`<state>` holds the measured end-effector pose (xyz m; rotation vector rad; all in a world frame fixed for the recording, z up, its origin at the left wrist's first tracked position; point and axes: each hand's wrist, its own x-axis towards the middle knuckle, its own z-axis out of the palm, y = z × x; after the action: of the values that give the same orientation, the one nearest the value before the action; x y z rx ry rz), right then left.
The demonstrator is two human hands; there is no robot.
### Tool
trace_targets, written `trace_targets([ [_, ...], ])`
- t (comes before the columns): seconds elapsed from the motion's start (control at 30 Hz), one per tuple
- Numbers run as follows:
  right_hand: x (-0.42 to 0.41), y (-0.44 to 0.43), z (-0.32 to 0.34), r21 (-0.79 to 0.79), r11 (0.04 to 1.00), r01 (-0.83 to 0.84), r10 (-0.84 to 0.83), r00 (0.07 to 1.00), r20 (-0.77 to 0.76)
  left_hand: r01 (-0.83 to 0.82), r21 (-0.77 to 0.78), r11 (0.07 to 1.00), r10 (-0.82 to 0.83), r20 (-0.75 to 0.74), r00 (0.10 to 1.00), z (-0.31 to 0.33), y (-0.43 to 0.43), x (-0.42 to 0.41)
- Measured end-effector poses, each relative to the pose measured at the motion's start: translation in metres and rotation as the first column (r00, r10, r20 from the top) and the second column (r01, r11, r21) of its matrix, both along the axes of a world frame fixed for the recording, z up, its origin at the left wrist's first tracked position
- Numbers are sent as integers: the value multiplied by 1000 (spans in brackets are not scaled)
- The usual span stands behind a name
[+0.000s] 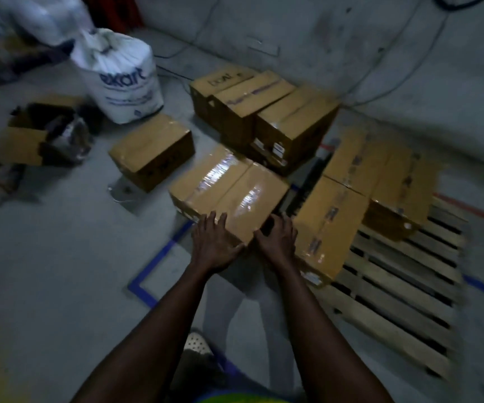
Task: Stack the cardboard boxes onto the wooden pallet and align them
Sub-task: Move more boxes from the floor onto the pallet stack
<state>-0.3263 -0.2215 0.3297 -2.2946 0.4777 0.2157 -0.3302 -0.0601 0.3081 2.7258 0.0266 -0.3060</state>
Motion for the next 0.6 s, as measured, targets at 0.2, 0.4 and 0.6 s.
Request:
trace_targets([
  [0.2,31,123,-2,92,996,19,-24,999,49,-68,-60,996,69,19,997,13,127,23],
  [0.4,56,154,13,54,996,74,-75,997,19,-48,-133,990,46,-18,999,11,163,53],
  [0.6,75,140,-2,3,984,180,-180,983,-46,-38,-171,985,22,-99,995,4,162,80],
])
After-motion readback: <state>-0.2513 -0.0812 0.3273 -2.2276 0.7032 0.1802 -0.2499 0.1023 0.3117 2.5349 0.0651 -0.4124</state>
